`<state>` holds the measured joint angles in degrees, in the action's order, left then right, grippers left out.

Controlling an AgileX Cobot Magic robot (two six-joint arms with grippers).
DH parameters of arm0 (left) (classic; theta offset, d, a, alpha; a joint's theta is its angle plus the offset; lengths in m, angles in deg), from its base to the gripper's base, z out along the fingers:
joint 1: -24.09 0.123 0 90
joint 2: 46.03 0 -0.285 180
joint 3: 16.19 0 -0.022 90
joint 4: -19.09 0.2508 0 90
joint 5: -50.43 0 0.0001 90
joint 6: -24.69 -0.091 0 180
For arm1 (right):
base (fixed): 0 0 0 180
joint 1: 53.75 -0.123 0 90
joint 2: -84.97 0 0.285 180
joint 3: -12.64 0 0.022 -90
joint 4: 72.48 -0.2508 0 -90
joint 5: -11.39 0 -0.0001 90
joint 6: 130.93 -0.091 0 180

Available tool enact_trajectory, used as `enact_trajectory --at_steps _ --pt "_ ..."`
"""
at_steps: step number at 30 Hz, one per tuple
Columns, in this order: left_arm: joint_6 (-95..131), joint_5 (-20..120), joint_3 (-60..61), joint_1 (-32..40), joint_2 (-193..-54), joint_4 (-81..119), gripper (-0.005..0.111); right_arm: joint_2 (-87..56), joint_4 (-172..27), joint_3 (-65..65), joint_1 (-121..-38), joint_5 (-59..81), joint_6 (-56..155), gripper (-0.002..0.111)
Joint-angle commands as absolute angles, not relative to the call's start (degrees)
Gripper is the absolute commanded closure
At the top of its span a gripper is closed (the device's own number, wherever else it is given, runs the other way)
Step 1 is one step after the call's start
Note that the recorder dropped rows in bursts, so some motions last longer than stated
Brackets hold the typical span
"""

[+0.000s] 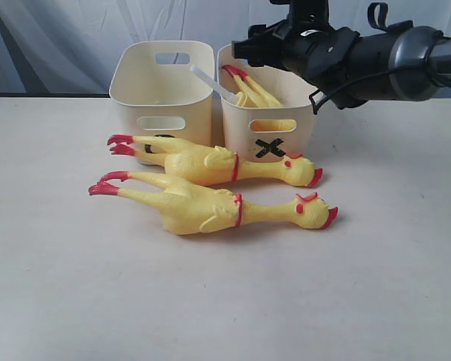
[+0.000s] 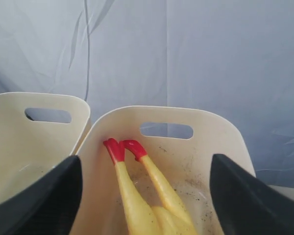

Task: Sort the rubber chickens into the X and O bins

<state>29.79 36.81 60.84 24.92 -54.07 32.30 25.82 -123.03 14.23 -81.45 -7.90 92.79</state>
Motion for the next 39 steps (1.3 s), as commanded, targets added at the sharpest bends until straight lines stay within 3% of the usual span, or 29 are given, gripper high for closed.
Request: enact_trajectory --at_steps 1,5,8,12,20,26,39 --pt "29.99 37.09 61.03 25.11 -53.82 32.16 0.103 22.77 -122.9 14.59 -81.21 -6.34 92.79 0.039" --pt "29.99 37.09 61.03 25.11 -53.82 32.16 0.103 19.57 -123.02 14.59 -81.11 -3.34 95.52 0.049" --pt "29.99 37.09 61.03 25.11 -53.82 32.16 0.103 16.71 -123.59 14.59 -81.11 -0.27 100.82 0.07" --pt "29.99 37.09 61.03 25.11 -53.82 32.16 0.103 12.98 -124.16 14.59 -81.11 5.48 107.6 0.109" --pt "29.99 37.09 61.03 25.11 -53.82 32.16 0.103 4.93 -123.94 8.39 -75.96 14.93 109.5 0.108" --pt "29.99 37.09 61.03 25.11 -53.82 32.16 0.103 -4.71 -116.64 -0.8 -70.34 30.58 109.5 0.108" --pt "29.99 37.09 61.03 25.11 -53.82 32.16 0.103 -26.06 -118.09 -15.13 -70.41 35.54 103.65 0.108"
